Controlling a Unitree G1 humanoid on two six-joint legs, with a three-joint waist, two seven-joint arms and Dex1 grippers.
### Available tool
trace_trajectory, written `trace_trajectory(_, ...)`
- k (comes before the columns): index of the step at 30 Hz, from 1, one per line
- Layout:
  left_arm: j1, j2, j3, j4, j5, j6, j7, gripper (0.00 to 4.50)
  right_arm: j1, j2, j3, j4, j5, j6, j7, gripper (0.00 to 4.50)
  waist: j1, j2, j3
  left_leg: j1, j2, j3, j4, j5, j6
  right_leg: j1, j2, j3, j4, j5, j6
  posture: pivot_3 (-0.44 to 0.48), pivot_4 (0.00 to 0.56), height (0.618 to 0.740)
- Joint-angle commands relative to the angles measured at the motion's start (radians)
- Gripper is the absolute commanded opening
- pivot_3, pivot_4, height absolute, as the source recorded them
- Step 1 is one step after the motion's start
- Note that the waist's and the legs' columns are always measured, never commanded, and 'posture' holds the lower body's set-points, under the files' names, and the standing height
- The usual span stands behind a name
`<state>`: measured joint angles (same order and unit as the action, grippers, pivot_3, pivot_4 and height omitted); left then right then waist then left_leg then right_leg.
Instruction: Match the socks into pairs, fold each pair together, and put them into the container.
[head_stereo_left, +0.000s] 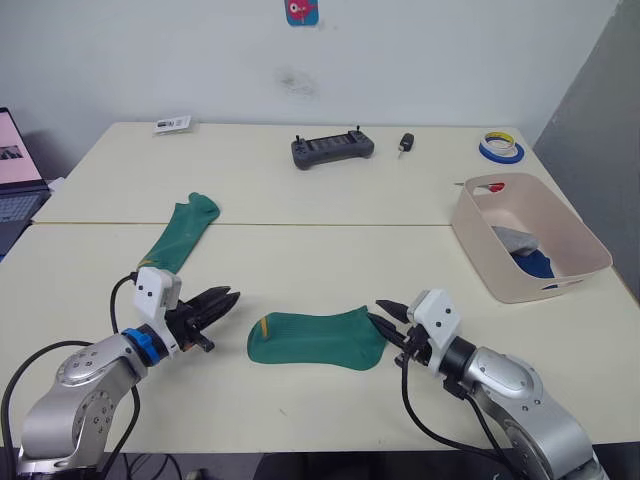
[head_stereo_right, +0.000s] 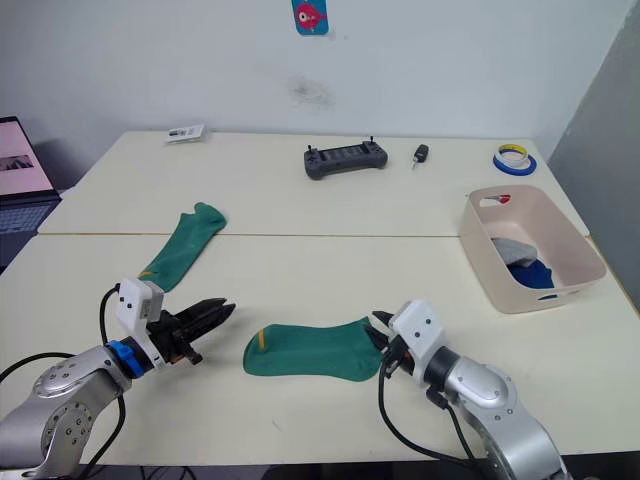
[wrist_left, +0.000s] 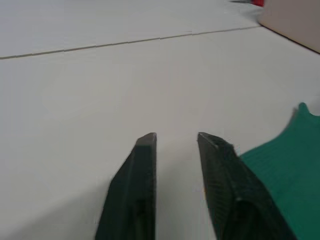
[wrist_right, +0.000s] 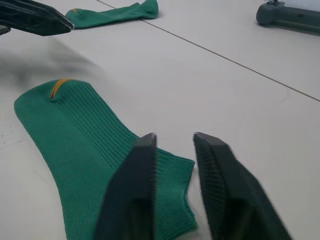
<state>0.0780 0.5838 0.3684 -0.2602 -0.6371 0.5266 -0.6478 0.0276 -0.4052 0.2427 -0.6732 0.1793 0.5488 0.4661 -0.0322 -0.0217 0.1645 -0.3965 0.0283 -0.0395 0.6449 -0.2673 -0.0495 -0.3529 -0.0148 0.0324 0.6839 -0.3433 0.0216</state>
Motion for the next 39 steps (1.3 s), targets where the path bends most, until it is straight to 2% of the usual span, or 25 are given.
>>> trace_trajectory(1,0.008,-0.076,0.106,-0.040,-0.082,0.056,0.150,0.02,-0.062,0.013,-0.004,-0.044,0.021,0.027,-0.002,0.02,-0.001,0.000,0.000,0.000,0.000,0.000,0.000,0.000,0.000,0.000,0.000,0.000,0.000,0.000,0.001,0.000,0.150,0.740)
trace_trajectory(3,0.028,-0.105,0.151,-0.054,-0.106,0.075,0.198,0.02,-0.105,0.018,-0.010,-0.049,0.051,0.067,0.011,0.02,0.000,-0.001,0.000,0.000,0.000,-0.001,0.000,0.000,0.000,0.000,0.000,-0.001,0.001,0.000,0.001,0.000,0.150,0.740)
trace_trajectory(6,0.044,-0.133,0.199,-0.053,-0.121,0.106,0.287,0.66,-0.175,0.007,-0.014,-0.057,0.108,0.136,0.052,0.73,0.002,-0.001,-0.001,0.000,0.000,-0.002,0.000,0.000,0.000,0.000,0.000,-0.001,0.001,0.000,0.000,0.000,0.150,0.740)
trace_trajectory(10,0.029,-0.186,0.256,-0.050,-0.156,0.123,0.405,1.90,-0.292,-0.011,-0.030,-0.053,0.189,0.224,0.097,2.07,0.003,-0.001,-0.001,0.000,0.000,-0.002,0.001,0.000,0.000,0.001,0.000,-0.002,0.001,0.000,0.000,0.000,0.150,0.740)
trace_trajectory(16,-0.133,-0.250,0.315,0.035,-0.192,0.125,0.619,3.85,-0.398,-0.014,-0.040,-0.024,0.253,0.280,0.117,4.22,0.008,-0.002,-0.001,-0.002,-0.001,-0.007,0.001,0.000,0.000,0.001,0.000,-0.007,0.001,0.001,0.000,0.000,0.150,0.740)
trace_trajectory(17,-0.169,-0.265,0.324,0.055,-0.188,0.115,0.665,4.18,-0.408,-0.019,-0.035,-0.022,0.254,0.279,0.119,4.50,0.007,-0.002,-0.001,-0.002,-0.001,-0.008,0.001,0.000,0.000,0.001,0.000,-0.009,0.000,0.001,0.000,0.000,0.150,0.740)
trace_trajectory(18,-0.203,-0.271,0.321,0.075,-0.169,0.106,0.701,4.47,-0.417,-0.023,-0.030,-0.019,0.253,0.281,0.119,4.50,0.007,-0.002,-0.001,-0.003,-0.001,-0.009,0.002,0.000,0.000,0.002,0.000,-0.010,0.000,0.001,0.000,0.000,0.150,0.740)
trace_trajectory(23,-0.337,-0.266,0.278,0.190,-0.065,0.051,0.793,4.47,-0.449,-0.041,0.001,0.004,0.218,0.265,0.108,4.50,0.007,-0.003,-0.001,-0.003,-0.001,-0.010,0.002,0.000,0.000,0.002,-0.001,-0.012,0.000,0.001,0.000,0.000,0.150,0.740)
trace_trajectory(29,-0.453,-0.221,0.176,0.368,0.069,-0.003,0.751,4.47,-0.443,-0.036,0.016,0.004,0.211,0.267,0.090,4.50,0.006,-0.003,-0.001,-0.003,-0.001,-0.010,0.002,0.002,-0.003,0.002,-0.001,-0.015,0.000,0.001,0.000,0.000,0.150,0.740)
trace_trajectory(34,-0.564,-0.219,0.148,0.546,0.174,-0.068,0.816,4.47,-0.437,-0.036,0.020,-0.002,0.205,0.271,0.083,4.50,0.006,-0.003,-0.001,-0.003,-0.002,-0.010,0.002,0.003,-0.005,0.002,-0.001,-0.015,0.000,0.001,0.000,0.000,0.150,0.740)
trace_trajectory(37,-0.600,-0.220,0.141,0.613,0.201,-0.071,0.825,3.87,-0.435,-0.036,0.018,-0.006,0.203,0.275,0.078,4.50,0.005,-0.003,-0.001,-0.003,-0.002,-0.010,0.002,0.003,-0.005,0.002,-0.001,-0.015,0.000,0.001,0.000,0.000,0.150,0.740)
trace_trajectory(39,-0.618,-0.220,0.147,0.642,0.207,-0.063,0.834,3.32,-0.433,-0.035,0.016,-0.011,0.203,0.278,0.073,4.50,0.006,-0.003,-0.001,-0.003,-0.001,-0.010,0.002,0.004,-0.006,0.002,-0.001,-0.015,0.000,0.001,0.000,0.000,0.150,0.740)
